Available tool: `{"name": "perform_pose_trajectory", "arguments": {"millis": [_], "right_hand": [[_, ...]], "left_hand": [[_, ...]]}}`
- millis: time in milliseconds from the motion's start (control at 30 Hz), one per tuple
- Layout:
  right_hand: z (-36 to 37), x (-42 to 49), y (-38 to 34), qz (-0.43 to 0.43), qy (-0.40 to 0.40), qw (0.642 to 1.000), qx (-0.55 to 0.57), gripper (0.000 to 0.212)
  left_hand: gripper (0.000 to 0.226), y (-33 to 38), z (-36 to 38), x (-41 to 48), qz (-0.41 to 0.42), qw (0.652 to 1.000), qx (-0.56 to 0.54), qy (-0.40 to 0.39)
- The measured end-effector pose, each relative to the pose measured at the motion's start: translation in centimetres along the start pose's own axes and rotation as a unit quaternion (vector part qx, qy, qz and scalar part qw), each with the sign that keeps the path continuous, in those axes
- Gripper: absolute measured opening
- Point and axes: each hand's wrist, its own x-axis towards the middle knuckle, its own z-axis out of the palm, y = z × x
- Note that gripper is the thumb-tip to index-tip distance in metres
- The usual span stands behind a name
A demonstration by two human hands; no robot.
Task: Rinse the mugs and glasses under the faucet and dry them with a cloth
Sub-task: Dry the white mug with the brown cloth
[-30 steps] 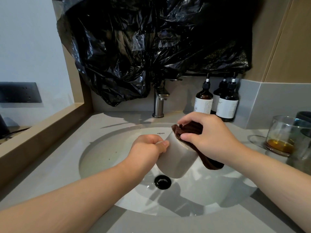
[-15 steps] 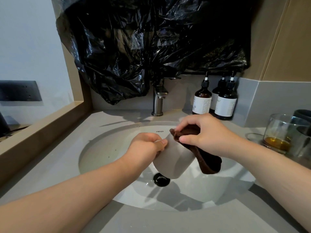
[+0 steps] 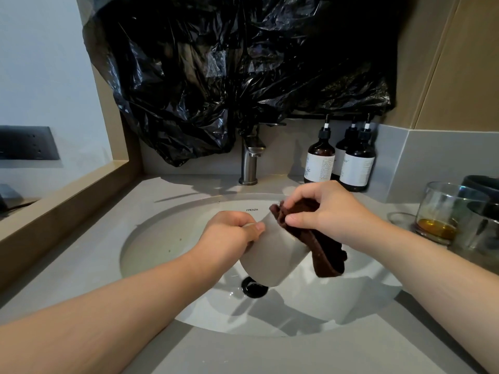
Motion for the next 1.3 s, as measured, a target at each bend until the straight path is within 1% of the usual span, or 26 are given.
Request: {"name": "perform_pose_trajectory", "arguments": {"millis": [100, 167, 200, 233, 300, 333, 400, 467, 533, 633, 667, 700, 733, 800, 833, 867, 900, 967, 1033, 1067, 1100, 1167, 1200, 1233, 1267, 1300], "right_hand": [[-1.1, -0.1, -0.2, 0.026, -0.096, 0.995, -0.006, 0.024], [-2.0, 0.0, 0.5, 0.06, -0.116, 0.99, -0.051, 0.026], [-2.3, 0.2, 0.9, 0.071, -0.092, 0.991, -0.074, 0.026], [-2.6, 0.4, 1.4, 0.077, -0.047, 0.992, -0.087, 0.026], [-2.5, 0.4, 1.6, 0.068, 0.046, 0.995, -0.064, 0.022], [-2.1, 0.3, 1.3, 0.044, 0.072, 0.996, -0.04, 0.02], [-0.7, -0.2, 0.3, -0.027, 0.063, 0.997, -0.02, 0.016], [0.9, -0.5, 0.1, -0.064, 0.037, 0.997, -0.037, 0.014], [1.3, 0.0, 1.6, -0.043, 0.052, 0.995, -0.071, 0.017], [0.4, 0.8, 3.5, 0.024, 0.113, 0.986, -0.12, 0.026], [0.4, 0.7, 3.4, 0.016, 0.137, 0.983, -0.121, 0.024], [0.5, 0.4, 2.9, -0.015, 0.158, 0.981, -0.114, 0.019], [0.9, -0.1, 2.0, -0.07, 0.166, 0.979, -0.1, 0.014], [1.7, -1.2, 0.1, -0.195, 0.137, 0.965, -0.11, 0.003], [2.1, -1.5, -0.1, -0.239, 0.118, 0.954, -0.141, 0.005], [2.2, -1.5, 0.2, -0.26, 0.108, 0.944, -0.172, 0.008], [2.0, -1.3, 0.8, -0.256, 0.109, 0.941, -0.191, 0.009], [1.2, -0.6, 2.3, -0.188, 0.13, 0.955, -0.19, 0.007], [0.7, -0.2, 3.2, -0.114, 0.142, 0.97, -0.164, 0.01], [0.8, -0.3, 3.2, -0.103, 0.158, 0.972, -0.142, 0.012], [0.9, -0.4, 2.8, -0.112, 0.178, 0.971, -0.117, 0.013], [1.6, -0.7, 1.6, -0.163, 0.194, 0.964, -0.086, 0.014], [2.0, -0.9, 1.2, -0.177, 0.188, 0.962, -0.089, 0.013], [2.1, -0.9, 1.2, -0.164, 0.177, 0.964, -0.109, 0.012], [1.9, -0.6, 1.6, -0.121, 0.16, 0.968, -0.151, 0.011], [1.4, -0.3, 2.2, -0.057, 0.13, 0.968, -0.206, 0.01]], "left_hand": [[0.033, 0.0, -0.3, 0.1, -0.008, 1.0, -0.007, 0.009], [0.034, 0.1, -0.4, 0.1, -0.005, 1.0, -0.004, 0.01], [0.034, 0.2, -0.4, 0.1, -0.005, 1.0, -0.004, 0.011], [0.035, 0.2, -0.4, 0.2, -0.005, 1.0, -0.004, 0.011], [0.035, 0.2, -0.4, 0.3, -0.002, 1.0, -0.004, 0.013], [0.034, 0.2, -0.3, 0.3, 0.001, 1.0, -0.001, 0.012], [0.03, 0.1, -0.3, 0.1, 0.006, 1.0, -0.002, 0.01], [0.03, 0.3, -0.5, 0.0, 0.007, 1.0, -0.007, 0.008], [0.034, 0.2, -0.7, 0.0, 0.003, 1.0, -0.002, 0.008], [0.04, 0.3, -0.7, 0.1, -0.016, 1.0, -0.003, 0.025], [0.04, 0.5, -0.6, 0.3, -0.028, 0.999, -0.007, 0.033], [0.041, 0.9, -0.4, 0.6, -0.045, 0.998, -0.013, 0.04], [0.041, 1.3, -0.3, 0.8, -0.067, 0.996, -0.015, 0.05], [0.041, 1.7, -0.3, 1.0, -0.112, 0.992, -0.027, 0.059], [0.04, 1.5, -0.4, 1.0, -0.111, 0.991, -0.058, 0.051], [0.038, 1.3, -0.6, 0.9, -0.102, 0.989, -0.099, 0.039], [0.036, 0.9, -0.8, 0.7, -0.103, 0.983, -0.147, 0.032], [0.035, 0.7, -1.3, 0.5, -0.145, 0.96, -0.236, 0.035], [0.036, 1.0, -1.6, 0.8, -0.164, 0.939, -0.3, 0.045], [0.036, 1.3, -1.8, 1.0, -0.163, 0.931, -0.323, 0.044], [0.035, 1.5, -1.9, 1.0, -0.161, 0.925, -0.343, 0.04], [0.033, 1.5, -1.9, 0.9, -0.166, 0.912, -0.373, 0.033], [0.032, 1.4, -1.9, 0.8, -0.17, 0.908, -0.382, 0.028], [0.031, 1.2, -1.8, 0.8, -0.175, 0.906, -0.384, 0.026], [0.032, 1.2, -1.8, 0.7, -0.181, 0.905, -0.383, 0.028], [0.033, 1.2, -1.9, 0.8, -0.186, 0.904, -0.383, 0.031]]}}
